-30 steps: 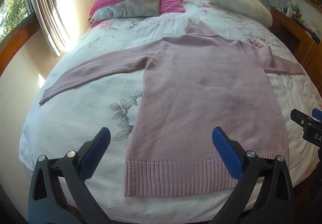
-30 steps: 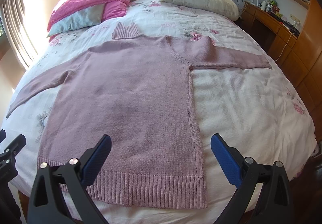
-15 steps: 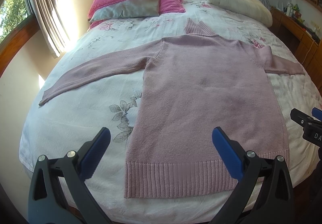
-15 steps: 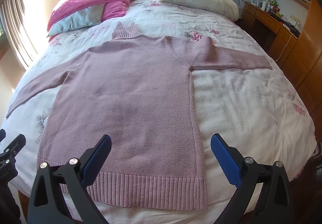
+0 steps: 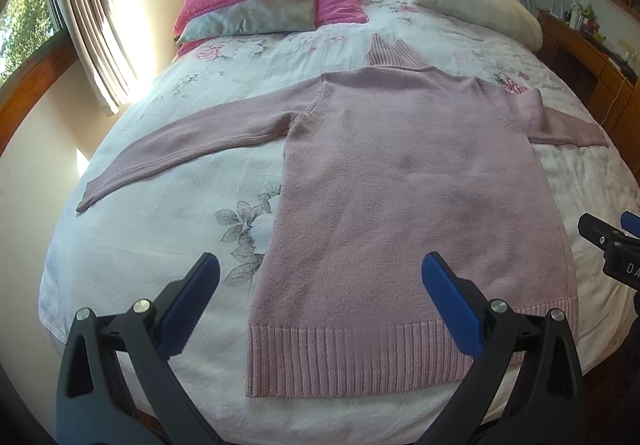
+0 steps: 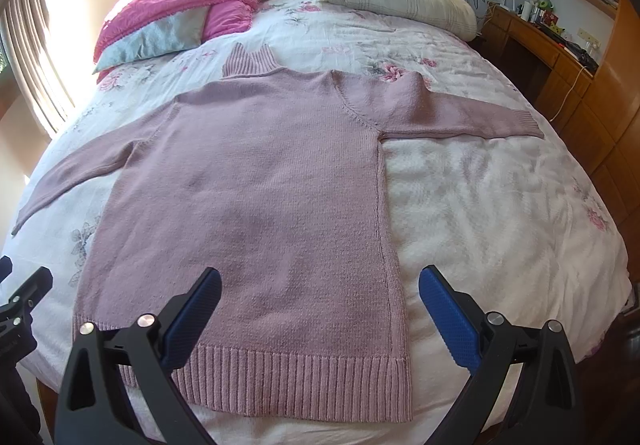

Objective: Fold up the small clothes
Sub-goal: 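Move the right tool to the sweater sleeve cuff and close on it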

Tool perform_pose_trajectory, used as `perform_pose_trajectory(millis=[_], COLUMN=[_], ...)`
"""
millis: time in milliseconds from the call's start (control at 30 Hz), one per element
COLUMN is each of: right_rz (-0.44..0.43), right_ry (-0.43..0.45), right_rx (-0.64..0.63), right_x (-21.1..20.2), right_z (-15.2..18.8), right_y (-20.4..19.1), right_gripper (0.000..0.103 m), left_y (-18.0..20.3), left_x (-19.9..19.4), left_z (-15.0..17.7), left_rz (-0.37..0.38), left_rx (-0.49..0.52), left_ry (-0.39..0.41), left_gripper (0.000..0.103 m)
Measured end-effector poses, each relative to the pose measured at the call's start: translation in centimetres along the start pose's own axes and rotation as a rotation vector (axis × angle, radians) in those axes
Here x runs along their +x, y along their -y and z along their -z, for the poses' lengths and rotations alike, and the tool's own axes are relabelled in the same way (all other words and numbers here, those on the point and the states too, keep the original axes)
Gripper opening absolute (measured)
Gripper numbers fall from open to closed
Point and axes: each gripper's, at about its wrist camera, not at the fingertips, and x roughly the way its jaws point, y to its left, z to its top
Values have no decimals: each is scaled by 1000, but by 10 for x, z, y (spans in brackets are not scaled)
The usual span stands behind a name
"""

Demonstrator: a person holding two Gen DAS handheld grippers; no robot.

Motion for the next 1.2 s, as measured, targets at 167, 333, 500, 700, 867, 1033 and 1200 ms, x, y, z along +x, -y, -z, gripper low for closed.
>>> perform_pose_trajectory(millis=[167,333,500,700,867,1033,1200], right_rz=[1,-8,-120,26,7,48,40], right_ry=[-1,8,66,40,-83,-178,-243], right_rx=[-2,4,45,82,263,369,459], right_x=[1,13,28,76,147,216,267], right_z=[0,-7,-27,-90,-146,-180,-195], right_y=[-1,10,53,152,269,357,402], right_gripper=[99,99,99,99,99,98,92], left_y=[2,8,21,58,97,122,147], left_x=[4,14,35,69,92,126,159], left_z=[0,-3,-19,-64,-104,-142,-170], left_rz=[0,3,65,88,88,117,122], left_rx=[1,-3,-22,-40,-14,-66,-83], left_ry=[-6,-16,-11,-26,10,-5,-13], left_gripper=[100,100,100,100,100,100,100])
